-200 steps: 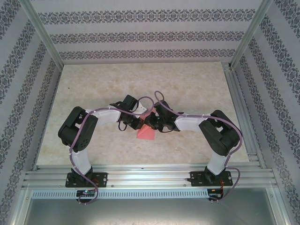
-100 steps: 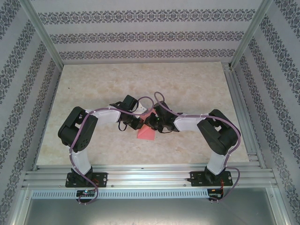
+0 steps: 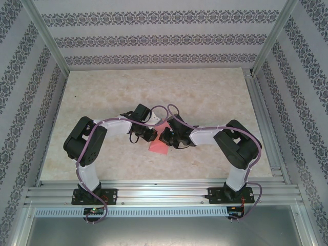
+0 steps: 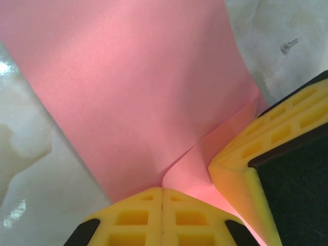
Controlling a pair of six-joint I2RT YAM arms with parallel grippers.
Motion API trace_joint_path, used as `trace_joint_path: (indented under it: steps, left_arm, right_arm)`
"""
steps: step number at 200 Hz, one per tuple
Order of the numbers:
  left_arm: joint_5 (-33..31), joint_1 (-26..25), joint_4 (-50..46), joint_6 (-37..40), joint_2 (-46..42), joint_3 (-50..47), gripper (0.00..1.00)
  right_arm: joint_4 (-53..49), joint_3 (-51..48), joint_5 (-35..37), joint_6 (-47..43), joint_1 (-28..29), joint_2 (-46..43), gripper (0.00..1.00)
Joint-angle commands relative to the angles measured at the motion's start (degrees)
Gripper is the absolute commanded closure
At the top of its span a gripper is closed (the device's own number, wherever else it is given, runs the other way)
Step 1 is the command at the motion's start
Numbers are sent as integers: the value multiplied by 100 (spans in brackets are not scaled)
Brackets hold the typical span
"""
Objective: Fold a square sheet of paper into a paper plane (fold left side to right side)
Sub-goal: Fold the triangle a second time at the center of the table.
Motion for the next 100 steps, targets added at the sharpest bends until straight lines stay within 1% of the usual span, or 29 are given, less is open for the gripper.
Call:
trace_joint_path:
  steps: [1, 11, 24, 35, 45, 61, 77, 88, 100]
  left_arm:
    - [-156, -59, -118, -33, 64, -116, 97]
    - [-76, -41, -165, -81, -143, -93, 94]
    - [2, 29, -216, -197, -533, -48, 85]
    - [42, 137, -299, -295, -911, -4, 84]
    - [104, 247, -361, -407, -1252, 40, 79]
    - [201, 417, -471, -545, -1761, 61, 78]
    - [332, 452, -528, -641, -2153, -52, 79]
    - [577, 451, -453, -764, -2310, -249, 82]
    - [1038, 444, -273, -966, -2379, -524, 85]
  right_arm:
    - [-482, -191, 222, -227, 45, 101, 92]
    - [-508, -202, 223, -253, 50, 175, 92]
    - [-511, -221, 246, -259, 48, 234, 92]
    - [-519, -244, 275, -276, 50, 268, 92]
    - [-544, -252, 285, -297, 46, 297, 92]
    - [-538, -252, 294, -317, 47, 331, 92]
    - [-515, -261, 302, -302, 44, 359, 92]
    - [-487, -261, 303, -306, 45, 360, 92]
    - [-479, -261, 294, -299, 41, 361, 92]
